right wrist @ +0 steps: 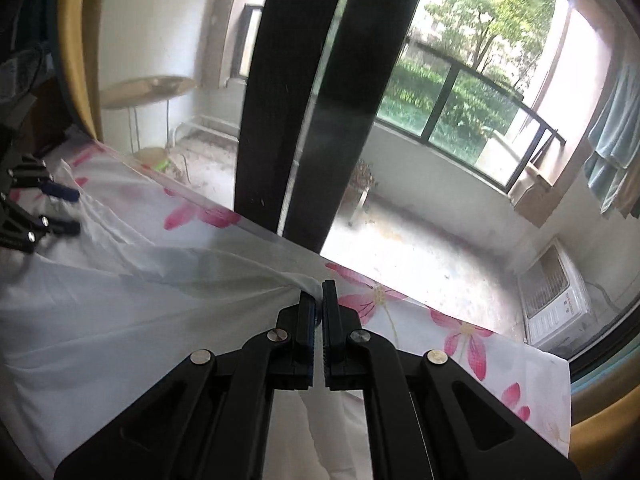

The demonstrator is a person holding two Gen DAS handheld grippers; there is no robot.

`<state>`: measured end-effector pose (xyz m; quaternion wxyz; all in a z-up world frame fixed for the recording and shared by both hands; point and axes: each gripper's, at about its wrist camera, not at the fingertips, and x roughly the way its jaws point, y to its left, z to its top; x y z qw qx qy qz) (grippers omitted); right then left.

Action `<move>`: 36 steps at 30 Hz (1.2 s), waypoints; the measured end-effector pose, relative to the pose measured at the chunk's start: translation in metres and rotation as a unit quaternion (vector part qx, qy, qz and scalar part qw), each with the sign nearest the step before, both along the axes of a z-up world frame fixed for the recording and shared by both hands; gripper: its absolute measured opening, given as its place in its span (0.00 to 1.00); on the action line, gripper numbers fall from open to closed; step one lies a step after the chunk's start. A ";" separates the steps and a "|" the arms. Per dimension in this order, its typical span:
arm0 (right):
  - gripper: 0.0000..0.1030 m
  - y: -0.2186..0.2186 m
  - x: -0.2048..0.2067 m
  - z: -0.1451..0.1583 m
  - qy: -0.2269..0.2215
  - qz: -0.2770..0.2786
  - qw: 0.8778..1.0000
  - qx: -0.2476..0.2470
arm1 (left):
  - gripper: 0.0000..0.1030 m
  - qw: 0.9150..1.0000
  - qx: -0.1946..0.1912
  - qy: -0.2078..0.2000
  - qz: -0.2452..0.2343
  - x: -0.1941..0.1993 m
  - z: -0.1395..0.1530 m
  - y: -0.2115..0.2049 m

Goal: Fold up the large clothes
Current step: 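Fold the held jacket edge over the body with both grippers and release, then open both grippers and withdraw them above the folded jacket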

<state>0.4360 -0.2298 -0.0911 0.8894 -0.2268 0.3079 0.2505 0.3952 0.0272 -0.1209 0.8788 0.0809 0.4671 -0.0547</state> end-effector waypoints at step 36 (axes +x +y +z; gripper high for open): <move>0.45 -0.147 -0.053 -0.028 0.054 -0.058 0.996 -0.048 | 0.39 0.980 -0.042 -0.028 0.191 -0.076 0.010 0.097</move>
